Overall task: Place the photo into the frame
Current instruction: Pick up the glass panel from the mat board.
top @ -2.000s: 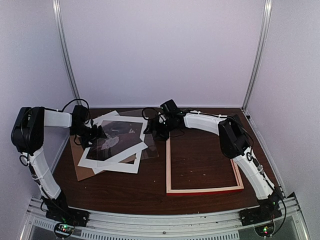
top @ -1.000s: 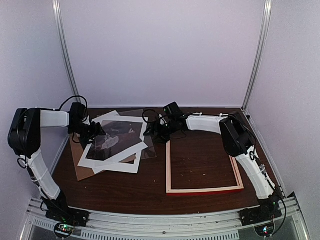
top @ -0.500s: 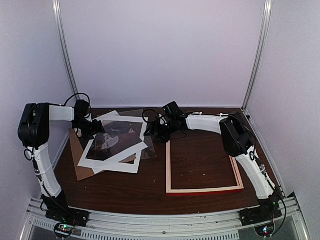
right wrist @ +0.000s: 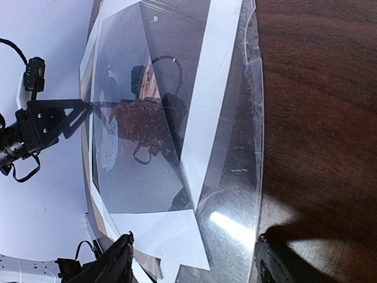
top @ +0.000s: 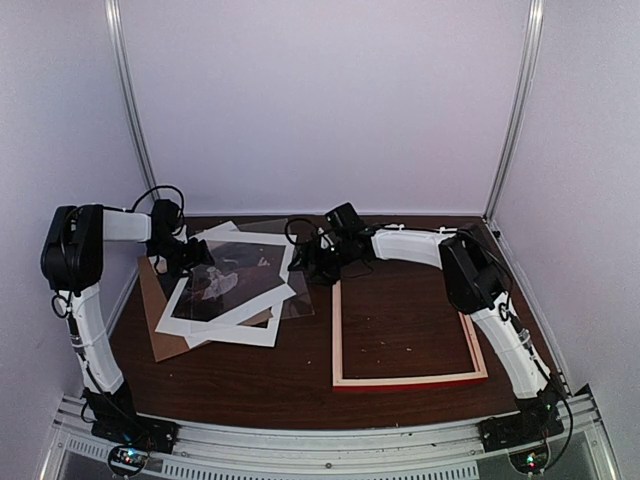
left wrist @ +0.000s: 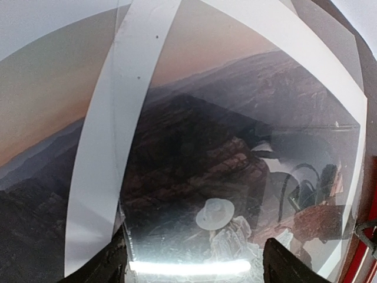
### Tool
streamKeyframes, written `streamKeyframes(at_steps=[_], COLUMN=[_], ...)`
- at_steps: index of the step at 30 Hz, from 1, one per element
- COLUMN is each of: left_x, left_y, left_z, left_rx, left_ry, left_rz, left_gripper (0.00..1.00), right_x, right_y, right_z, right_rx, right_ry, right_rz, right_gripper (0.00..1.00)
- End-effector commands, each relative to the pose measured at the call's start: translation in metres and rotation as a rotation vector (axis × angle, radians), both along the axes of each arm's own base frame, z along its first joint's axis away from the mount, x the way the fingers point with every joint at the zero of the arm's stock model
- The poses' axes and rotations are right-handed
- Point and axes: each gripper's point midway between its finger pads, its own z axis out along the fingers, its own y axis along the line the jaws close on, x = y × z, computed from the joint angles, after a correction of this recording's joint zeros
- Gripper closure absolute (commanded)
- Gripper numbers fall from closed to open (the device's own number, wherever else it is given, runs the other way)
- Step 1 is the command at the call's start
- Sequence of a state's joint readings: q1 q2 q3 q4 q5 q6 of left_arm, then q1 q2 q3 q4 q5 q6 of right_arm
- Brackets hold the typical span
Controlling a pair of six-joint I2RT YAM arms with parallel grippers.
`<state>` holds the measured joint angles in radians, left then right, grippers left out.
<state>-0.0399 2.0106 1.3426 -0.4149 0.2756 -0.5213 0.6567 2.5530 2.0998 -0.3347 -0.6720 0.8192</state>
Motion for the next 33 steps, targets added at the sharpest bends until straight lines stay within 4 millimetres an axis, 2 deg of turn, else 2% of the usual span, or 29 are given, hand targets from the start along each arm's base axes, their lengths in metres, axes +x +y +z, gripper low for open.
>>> streamKeyframes(at_steps=[1,15,22,33], left_x=[-0.007,-0.007,-0.008,-0.013], left_y=[-0.011,-0.042,-0.050,-0.058], left_z=[-0.018,-0.006,0.003,0.024], left_rx=[-0.090,-0.298,-0.391,-0.440], left_ry=[0.035,-0.015,-0.037,-0.071], left_rz=[-0.017,-0.057,-0.079,-0.118], left_gripper=[0.20,0.21,0.22,0.26], right_x=[0.001,-0.006,-0.011,-0.019], right_y=[-0.020,-0.015,-0.018,-0.029], right_z=[-0.055,-0.053,-0.051,-0.058], right_rx=[-0.136,-0.076,-0.077,-0.117], right_ry=[0.073,0.122,0.121,0.115], right_rz=[-0.087,-0.108,-0.084,-0.026], right_gripper=[0.30,0.31,0.31,0.31])
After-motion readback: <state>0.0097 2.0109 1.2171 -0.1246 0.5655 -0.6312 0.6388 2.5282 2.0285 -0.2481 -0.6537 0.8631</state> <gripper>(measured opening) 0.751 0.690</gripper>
